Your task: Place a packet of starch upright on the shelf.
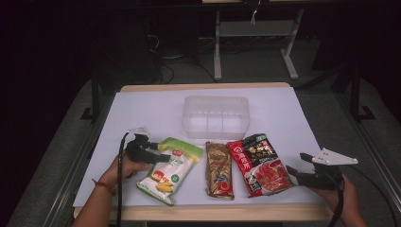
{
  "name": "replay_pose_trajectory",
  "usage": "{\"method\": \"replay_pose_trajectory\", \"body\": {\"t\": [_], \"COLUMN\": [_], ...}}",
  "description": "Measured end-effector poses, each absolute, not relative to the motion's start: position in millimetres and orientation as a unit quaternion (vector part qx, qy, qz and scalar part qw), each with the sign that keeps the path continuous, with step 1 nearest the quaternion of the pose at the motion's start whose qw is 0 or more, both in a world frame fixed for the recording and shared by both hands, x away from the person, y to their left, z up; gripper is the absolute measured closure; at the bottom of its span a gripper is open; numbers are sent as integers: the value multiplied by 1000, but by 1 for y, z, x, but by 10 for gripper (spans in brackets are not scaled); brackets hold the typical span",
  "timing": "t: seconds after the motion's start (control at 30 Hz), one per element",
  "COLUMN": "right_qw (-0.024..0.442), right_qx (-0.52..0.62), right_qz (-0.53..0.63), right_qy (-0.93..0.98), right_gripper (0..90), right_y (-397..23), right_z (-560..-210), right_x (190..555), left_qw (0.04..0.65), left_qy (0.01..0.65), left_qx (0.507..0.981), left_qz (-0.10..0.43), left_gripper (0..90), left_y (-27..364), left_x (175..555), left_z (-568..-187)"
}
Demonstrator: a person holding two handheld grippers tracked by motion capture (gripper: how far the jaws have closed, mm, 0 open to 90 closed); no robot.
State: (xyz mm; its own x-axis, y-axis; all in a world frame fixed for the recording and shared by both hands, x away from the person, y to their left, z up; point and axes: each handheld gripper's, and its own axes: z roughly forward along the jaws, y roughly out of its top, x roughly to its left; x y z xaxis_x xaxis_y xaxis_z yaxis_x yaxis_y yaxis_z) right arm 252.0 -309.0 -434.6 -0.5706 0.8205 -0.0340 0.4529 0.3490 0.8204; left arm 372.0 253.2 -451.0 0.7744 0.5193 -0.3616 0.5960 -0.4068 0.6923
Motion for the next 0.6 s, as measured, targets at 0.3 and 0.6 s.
{"method": "replay_pose_trajectory", "body": {"t": [0.3,0.6], "right_qw": [223,227], "right_qx": [398,391], "right_qz": [399,388], "right_qy": [796,803], "right_gripper": [273,278], "right_y": [-308,-305], "right_z": [-436,-436], "right_x": [252,253], "left_qw": [428,423], "left_qy": [296,280], "left_qx": [851,858], "left_qz": [-75,-82], "left_gripper": [135,504], "left_y": [235,232], "left_x": [367,361], "left_z": [-452,-449]}}
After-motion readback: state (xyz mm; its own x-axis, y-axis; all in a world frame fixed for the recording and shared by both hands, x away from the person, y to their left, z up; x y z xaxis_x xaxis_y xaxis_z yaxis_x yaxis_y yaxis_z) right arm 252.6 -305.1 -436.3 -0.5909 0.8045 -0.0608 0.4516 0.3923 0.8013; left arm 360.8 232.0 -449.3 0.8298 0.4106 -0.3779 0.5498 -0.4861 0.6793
